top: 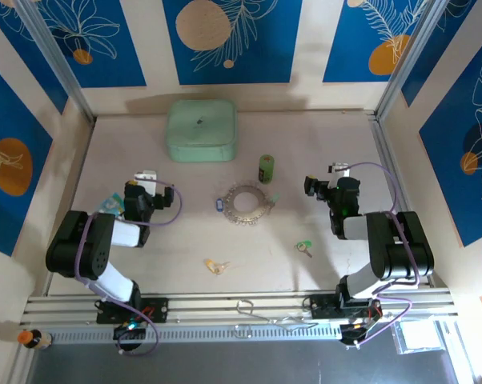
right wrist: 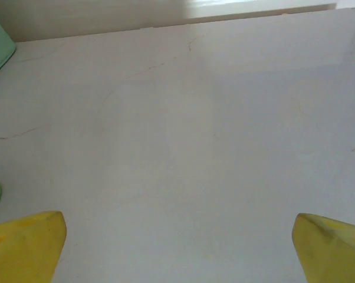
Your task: Put the keys on the keyring
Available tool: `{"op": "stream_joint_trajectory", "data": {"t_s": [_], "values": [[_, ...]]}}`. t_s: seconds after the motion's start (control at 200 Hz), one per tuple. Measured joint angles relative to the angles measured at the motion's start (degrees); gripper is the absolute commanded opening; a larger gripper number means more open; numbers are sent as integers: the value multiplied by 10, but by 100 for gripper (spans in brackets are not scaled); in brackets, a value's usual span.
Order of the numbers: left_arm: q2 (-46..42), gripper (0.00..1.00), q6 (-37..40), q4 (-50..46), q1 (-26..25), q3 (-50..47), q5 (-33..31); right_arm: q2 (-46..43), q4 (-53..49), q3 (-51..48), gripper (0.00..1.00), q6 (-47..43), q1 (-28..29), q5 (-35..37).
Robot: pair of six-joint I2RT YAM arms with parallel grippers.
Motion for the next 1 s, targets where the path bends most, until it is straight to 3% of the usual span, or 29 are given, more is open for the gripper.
{"op": "stream_joint_trajectory", "data": {"t_s": [0.81,0.88,1.0], "values": [[0,100,0,-7,7,0,17,0,0,0,100,0,-2,-1],[0,100,0,-7,7,0,17,0,0,0,88,3,-2,-2],[-4,100,0,-4,8,-2,27,-15,-17,0,87,1,2,-3]]}}
